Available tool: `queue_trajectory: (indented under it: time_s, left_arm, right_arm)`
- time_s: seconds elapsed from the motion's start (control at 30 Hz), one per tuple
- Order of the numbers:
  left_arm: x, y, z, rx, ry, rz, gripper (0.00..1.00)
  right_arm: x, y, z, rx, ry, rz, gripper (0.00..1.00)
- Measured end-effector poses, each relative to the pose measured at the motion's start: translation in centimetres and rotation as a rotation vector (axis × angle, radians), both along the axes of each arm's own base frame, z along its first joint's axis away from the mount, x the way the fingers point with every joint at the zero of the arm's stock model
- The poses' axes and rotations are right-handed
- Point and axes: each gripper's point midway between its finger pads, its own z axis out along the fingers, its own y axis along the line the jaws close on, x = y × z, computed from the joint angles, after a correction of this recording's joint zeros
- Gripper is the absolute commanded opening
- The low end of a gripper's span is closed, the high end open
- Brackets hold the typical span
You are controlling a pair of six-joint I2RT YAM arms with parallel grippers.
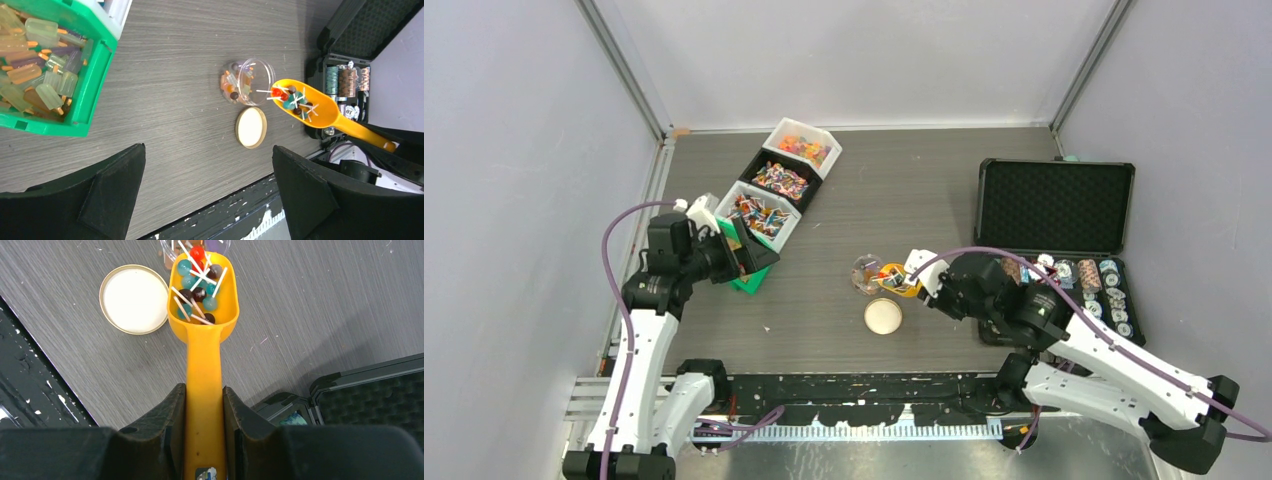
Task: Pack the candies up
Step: Place the fake candies in the packing bottle.
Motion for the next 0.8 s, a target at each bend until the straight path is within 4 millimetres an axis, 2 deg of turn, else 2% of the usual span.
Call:
queue_trajectory:
  time_s: [0.17,0.53,0.8]
  left_arm:
    - [0.0,0.4,-1.1,0.029,0.013,0.006,1.00]
    - [0.1,1.1,-1.2,0.075,-0.012,0.016,1.00]
    - [0.1,1.2,-1.3,0.087,-0.014,0.020,1.00]
  right_arm:
    - [0.7,0.6,0.8,-0.024,0.010,-0.007,0.00]
    - [1.9,1.3,1.4,-0.124,0.056,-0.032,0.00]
    - [2.1,1.0,3.0,-0.164,0.068,-0.047,0.00]
